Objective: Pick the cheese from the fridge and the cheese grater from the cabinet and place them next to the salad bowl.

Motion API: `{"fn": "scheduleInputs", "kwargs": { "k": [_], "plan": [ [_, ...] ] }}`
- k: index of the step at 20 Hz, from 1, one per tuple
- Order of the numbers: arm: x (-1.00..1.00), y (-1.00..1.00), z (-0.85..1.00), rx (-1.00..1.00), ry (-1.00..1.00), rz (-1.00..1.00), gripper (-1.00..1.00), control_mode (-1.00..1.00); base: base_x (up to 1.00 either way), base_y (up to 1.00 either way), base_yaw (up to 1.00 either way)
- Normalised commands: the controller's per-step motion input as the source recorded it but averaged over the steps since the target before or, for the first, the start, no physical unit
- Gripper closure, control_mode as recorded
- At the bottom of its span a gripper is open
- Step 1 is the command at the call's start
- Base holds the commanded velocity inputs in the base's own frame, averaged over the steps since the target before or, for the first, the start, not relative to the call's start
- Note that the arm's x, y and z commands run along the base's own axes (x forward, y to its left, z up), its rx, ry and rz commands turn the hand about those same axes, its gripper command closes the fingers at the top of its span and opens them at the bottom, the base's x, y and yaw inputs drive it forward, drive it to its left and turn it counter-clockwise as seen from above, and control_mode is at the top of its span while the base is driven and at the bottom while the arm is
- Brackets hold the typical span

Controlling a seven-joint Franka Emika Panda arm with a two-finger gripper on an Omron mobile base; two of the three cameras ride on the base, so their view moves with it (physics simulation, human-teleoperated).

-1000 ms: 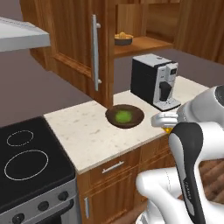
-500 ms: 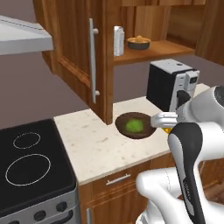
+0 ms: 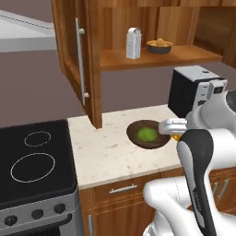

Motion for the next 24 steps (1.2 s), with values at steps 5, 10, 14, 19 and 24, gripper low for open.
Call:
{"fn": "scheduleInputs", "kwargs": {
  "k": [5,10,14,19,24],
  "plan": [
    [0.00,0.00,0.00,0.00,0.00,0.00,1.00,1.00,0.24,-0.51,0.20],
    [0.00,0.00,0.00,0.00,0.00,0.00,1.00,1.00,0.37,-0.46,0.16],
    [0.00,0.00,0.00,0.00,0.00,0.00,1.00,1.00,0.44,-0.38,0.20],
    [0.00,0.00,0.00,0.00,0.00,0.00,1.00,1.00,0.52,-0.28,0.15],
    [0.00,0.00,0.00,0.00,0.00,0.00,1.00,1.00,0.53,-0.21,0.13]
  ]
}}
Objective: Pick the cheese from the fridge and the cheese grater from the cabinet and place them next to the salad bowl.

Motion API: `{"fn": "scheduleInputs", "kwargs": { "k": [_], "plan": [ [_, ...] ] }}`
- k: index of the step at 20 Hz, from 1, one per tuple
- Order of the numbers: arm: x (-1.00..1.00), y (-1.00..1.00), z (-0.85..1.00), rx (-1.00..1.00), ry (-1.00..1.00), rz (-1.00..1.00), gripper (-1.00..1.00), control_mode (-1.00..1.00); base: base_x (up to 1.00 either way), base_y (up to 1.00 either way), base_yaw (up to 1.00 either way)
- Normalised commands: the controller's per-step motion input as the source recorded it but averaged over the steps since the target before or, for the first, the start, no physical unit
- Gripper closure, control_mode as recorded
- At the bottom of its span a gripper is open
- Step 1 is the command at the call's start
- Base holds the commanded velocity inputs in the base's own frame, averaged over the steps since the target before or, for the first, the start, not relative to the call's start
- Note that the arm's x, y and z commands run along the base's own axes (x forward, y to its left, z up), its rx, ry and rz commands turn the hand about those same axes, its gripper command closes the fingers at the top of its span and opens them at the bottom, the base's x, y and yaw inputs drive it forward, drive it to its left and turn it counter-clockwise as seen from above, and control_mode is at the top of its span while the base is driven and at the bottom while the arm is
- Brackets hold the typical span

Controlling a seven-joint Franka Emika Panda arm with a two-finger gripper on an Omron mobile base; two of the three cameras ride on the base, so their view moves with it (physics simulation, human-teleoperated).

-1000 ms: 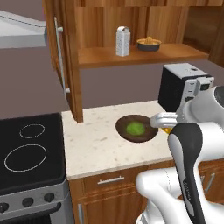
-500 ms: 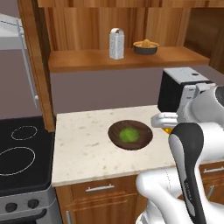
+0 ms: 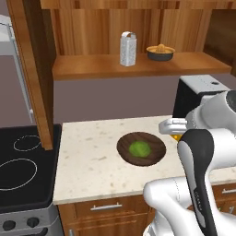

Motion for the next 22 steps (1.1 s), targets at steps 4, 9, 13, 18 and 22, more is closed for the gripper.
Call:
{"fn": "scheduleInputs", "kwargs": {
  "k": [4,9,13,18,22],
  "plan": [
    [0.00,0.00,0.00,0.00,0.00,0.00,1.00,1.00,0.42,-0.10,0.05],
    [0.00,0.00,0.00,0.00,0.00,0.00,1.00,1.00,0.02,-0.02,0.01],
    [0.00,0.00,0.00,0.00,0.00,0.00,1.00,1.00,0.00,0.00,0.00],
    [0.00,0.00,0.00,0.00,0.00,0.00,1.00,1.00,0.00,0.00,0.00],
    [0.00,0.00,0.00,0.00,0.00,0.00,1.00,1.00,0.00,0.00,0.00]
  ]
}}
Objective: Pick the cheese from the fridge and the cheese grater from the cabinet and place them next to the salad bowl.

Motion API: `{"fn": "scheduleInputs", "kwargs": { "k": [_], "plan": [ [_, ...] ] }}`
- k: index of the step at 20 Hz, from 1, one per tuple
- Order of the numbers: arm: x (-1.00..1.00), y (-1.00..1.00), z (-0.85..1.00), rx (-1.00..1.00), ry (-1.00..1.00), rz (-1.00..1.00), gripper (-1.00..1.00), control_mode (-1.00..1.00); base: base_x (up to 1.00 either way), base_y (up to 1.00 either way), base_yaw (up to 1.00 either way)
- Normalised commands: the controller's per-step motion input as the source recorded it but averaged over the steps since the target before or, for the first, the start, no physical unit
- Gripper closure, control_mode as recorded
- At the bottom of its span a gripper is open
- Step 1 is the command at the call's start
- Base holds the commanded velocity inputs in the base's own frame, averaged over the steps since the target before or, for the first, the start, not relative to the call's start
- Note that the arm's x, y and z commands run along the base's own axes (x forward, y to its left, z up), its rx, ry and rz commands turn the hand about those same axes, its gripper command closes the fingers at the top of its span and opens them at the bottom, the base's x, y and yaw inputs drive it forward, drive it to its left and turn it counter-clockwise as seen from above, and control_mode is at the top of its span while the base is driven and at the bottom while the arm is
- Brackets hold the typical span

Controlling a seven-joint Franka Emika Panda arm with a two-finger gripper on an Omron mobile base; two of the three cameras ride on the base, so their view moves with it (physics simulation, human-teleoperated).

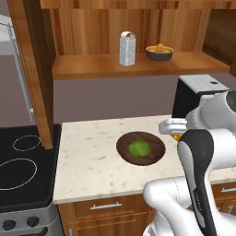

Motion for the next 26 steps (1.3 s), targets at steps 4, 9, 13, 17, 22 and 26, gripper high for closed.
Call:
{"fn": "scheduleInputs", "kwargs": {
  "k": [4,9,13,17,22,26],
  "plan": [
    [0.00,0.00,0.00,0.00,0.00,0.00,1.00,1.00,0.00,0.00,0.00],
    [0.00,0.00,0.00,0.00,0.00,0.00,1.00,1.00,0.00,0.00,0.00],
    [0.00,0.00,0.00,0.00,0.00,0.00,1.00,-1.00,0.00,0.00,0.00],
    [0.00,0.00,0.00,0.00,0.00,0.00,1.00,-1.00,0.00,0.00,0.00],
    [0.00,0.00,0.00,0.00,0.00,0.00,1.00,-1.00,0.00,0.00,0.00],
    [-0.05,0.00,-0.01,0.00,-0.01,0.00,1.00,-1.00,0.00,0.00,0.00]
  ]
}}
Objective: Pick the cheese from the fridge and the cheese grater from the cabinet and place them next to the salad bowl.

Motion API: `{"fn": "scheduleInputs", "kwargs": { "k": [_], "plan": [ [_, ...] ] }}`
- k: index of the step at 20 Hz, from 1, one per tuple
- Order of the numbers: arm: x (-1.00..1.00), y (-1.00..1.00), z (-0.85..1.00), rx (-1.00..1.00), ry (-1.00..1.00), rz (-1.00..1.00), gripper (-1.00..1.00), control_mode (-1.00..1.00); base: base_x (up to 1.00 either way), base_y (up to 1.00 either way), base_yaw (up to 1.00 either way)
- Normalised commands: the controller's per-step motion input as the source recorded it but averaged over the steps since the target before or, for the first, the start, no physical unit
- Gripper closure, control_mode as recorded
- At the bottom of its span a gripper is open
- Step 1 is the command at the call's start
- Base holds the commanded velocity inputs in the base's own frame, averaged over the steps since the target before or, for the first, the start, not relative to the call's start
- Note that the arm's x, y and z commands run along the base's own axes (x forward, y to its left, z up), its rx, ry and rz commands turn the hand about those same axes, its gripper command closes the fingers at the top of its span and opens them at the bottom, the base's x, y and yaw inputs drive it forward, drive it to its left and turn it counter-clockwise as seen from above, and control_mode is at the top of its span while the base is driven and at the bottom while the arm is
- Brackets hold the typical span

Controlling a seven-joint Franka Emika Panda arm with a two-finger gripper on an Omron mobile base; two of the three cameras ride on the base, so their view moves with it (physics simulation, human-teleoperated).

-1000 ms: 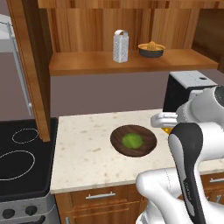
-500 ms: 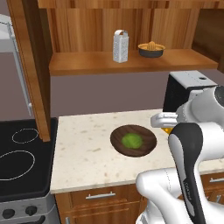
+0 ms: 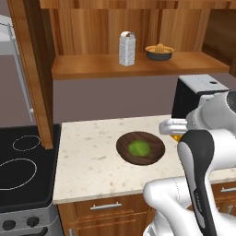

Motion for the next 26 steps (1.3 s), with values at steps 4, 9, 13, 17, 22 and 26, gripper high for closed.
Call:
{"fn": "scheduleInputs", "kwargs": {
  "k": [4,9,13,17,22,26],
  "plan": [
    [0.00,-0.09,-0.18,-0.06,0.13,-0.01,1.00,-1.00,0.00,0.00,0.00],
    [0.00,-0.33,-0.15,0.00,0.17,-0.03,1.00,-1.00,0.00,0.00,0.00],
    [-0.01,-0.37,-0.07,0.00,0.08,-0.04,1.00,-1.00,0.00,0.00,0.00],
    [0.00,-0.40,-0.15,0.00,0.10,-0.03,1.00,-1.00,0.00,0.00,0.00],
    [0.07,-0.29,-0.42,0.00,0.03,0.00,1.00,-1.00,0.00,0.00,0.00],
    [0.26,-0.20,-0.44,0.00,0.05,0.00,1.00,-1.00,0.00,0.00,0.00]
  ]
}}
